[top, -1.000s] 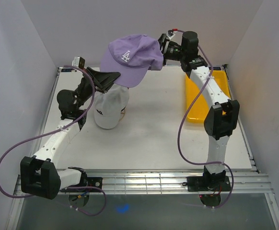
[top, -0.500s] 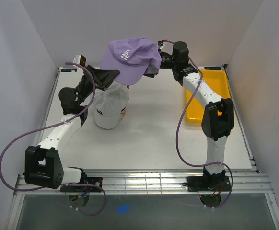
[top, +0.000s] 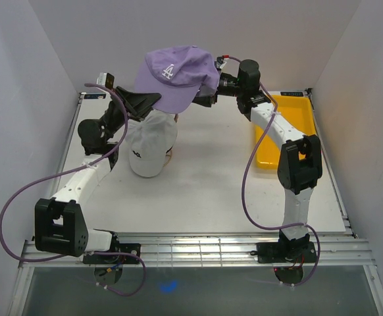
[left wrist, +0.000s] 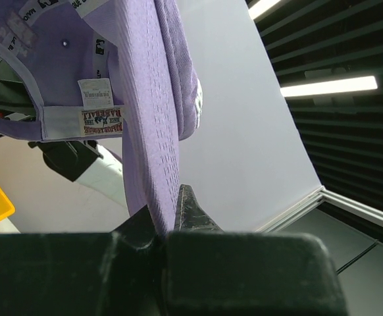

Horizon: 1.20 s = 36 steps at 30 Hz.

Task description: Stack the hats

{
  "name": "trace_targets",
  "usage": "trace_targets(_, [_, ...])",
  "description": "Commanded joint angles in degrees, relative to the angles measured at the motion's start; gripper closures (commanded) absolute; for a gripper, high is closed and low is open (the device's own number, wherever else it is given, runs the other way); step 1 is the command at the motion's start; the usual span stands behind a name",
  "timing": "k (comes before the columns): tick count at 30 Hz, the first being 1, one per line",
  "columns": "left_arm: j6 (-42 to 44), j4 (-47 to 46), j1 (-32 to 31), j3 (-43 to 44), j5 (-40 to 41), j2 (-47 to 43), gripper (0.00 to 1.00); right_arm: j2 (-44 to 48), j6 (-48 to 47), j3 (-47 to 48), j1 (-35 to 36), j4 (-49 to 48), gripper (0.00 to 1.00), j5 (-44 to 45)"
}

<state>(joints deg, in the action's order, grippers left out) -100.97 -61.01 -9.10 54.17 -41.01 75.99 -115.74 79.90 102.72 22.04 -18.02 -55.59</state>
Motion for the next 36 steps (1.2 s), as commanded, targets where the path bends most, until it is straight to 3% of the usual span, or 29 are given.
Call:
trace_targets(1, [-0.46,-4.37,0.31,0.94,-0.38,0.04,1.0,3.24,4.03,-0.67,0.28,-8.33,0.27,-1.36])
trace_targets(30, [-4.41,-15.36,0.4,-3.19,1.46,3.64,1.0,1.13,17.66,-6.56,2.65,-28.38,0.43,-1.71])
trace_targets(36, [-3.89,-15.8,0.4,-3.9,2.34,3.12,1.0,1.4,20.21,-9.72,2.92,-33.04,0.53,-1.62])
